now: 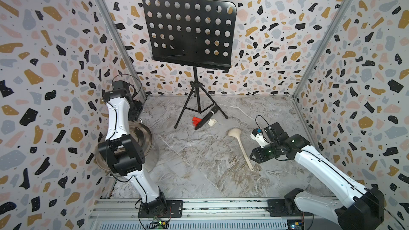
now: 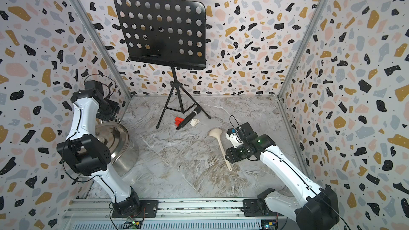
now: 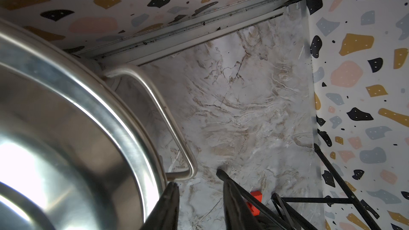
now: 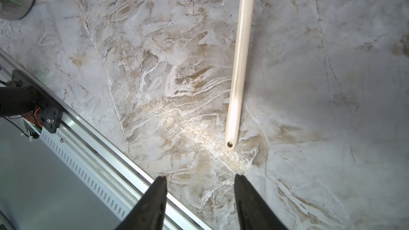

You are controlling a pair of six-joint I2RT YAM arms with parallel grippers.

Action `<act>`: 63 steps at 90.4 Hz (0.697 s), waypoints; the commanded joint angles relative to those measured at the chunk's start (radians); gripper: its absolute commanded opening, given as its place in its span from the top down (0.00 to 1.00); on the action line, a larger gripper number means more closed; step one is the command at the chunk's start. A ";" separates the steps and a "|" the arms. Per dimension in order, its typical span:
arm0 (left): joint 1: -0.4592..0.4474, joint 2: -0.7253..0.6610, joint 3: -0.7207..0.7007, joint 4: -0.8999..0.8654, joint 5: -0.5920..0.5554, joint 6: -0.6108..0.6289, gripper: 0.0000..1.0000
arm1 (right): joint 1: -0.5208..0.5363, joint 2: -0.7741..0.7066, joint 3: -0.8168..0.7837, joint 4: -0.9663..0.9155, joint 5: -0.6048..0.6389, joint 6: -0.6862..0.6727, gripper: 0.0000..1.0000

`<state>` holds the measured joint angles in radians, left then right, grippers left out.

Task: Stir the soup with a spoon
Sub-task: Move the pan to the center of the board.

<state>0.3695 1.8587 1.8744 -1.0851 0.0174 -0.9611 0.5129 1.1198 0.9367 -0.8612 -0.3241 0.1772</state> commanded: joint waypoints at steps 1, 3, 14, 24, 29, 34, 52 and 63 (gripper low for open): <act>0.024 -0.021 -0.087 0.095 0.035 -0.111 0.66 | 0.005 -0.015 -0.002 -0.007 0.007 0.001 0.46; 0.028 -0.025 -0.101 0.114 0.039 -0.124 0.67 | 0.004 -0.014 -0.002 -0.007 0.007 0.001 0.46; 0.037 -0.024 -0.113 0.146 0.032 -0.145 0.69 | 0.004 -0.010 -0.007 -0.005 0.005 0.001 0.46; 0.044 -0.009 -0.104 0.145 0.036 -0.136 0.70 | 0.005 -0.001 -0.006 0.000 0.002 0.001 0.46; 0.046 -0.003 -0.102 0.149 0.038 -0.132 0.70 | 0.004 0.006 -0.004 0.001 0.000 0.001 0.46; 0.049 0.003 -0.097 0.152 0.039 -0.128 0.71 | 0.004 0.012 -0.002 0.001 -0.002 0.001 0.46; 0.061 0.044 -0.060 0.152 0.059 -0.098 0.72 | 0.004 0.021 -0.005 0.005 -0.004 0.001 0.46; 0.061 0.073 -0.027 0.149 0.079 -0.078 0.75 | 0.004 0.024 -0.010 0.005 -0.008 0.003 0.46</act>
<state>0.4236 1.9053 1.8034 -0.9466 0.0715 -1.0733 0.5129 1.1446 0.9344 -0.8581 -0.3248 0.1776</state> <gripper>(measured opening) 0.266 0.541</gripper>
